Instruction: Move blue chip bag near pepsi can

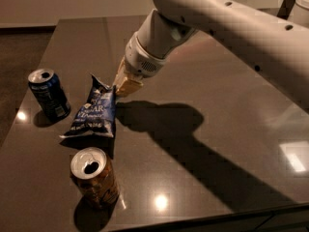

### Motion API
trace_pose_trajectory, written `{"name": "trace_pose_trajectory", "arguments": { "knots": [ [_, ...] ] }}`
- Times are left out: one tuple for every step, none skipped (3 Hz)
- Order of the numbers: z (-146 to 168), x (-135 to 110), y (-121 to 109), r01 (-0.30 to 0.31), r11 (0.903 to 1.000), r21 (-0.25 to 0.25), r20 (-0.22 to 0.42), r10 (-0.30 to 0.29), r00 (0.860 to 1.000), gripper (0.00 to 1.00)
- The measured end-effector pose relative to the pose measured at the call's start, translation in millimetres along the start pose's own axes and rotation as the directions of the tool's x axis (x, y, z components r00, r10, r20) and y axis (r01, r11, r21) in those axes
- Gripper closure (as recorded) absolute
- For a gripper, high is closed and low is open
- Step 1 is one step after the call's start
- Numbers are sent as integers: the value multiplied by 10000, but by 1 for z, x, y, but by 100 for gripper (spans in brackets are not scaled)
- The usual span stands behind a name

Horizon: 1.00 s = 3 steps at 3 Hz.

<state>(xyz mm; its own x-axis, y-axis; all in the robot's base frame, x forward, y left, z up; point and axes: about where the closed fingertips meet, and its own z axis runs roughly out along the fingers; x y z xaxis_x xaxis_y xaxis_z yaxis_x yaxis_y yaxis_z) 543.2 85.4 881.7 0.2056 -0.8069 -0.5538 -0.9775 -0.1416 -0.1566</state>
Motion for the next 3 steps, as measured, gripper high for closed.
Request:
{"name": "trace_pose_trajectory", "arguments": {
  "knots": [
    [0,-1,1,24,10000,-13,-2,-24,10000,14],
    [1,-2,1,49,10000,-28,-5,-49,10000,0],
    [1,-2,1,50,10000,-29,-5,-50,10000,0]
  ]
}}
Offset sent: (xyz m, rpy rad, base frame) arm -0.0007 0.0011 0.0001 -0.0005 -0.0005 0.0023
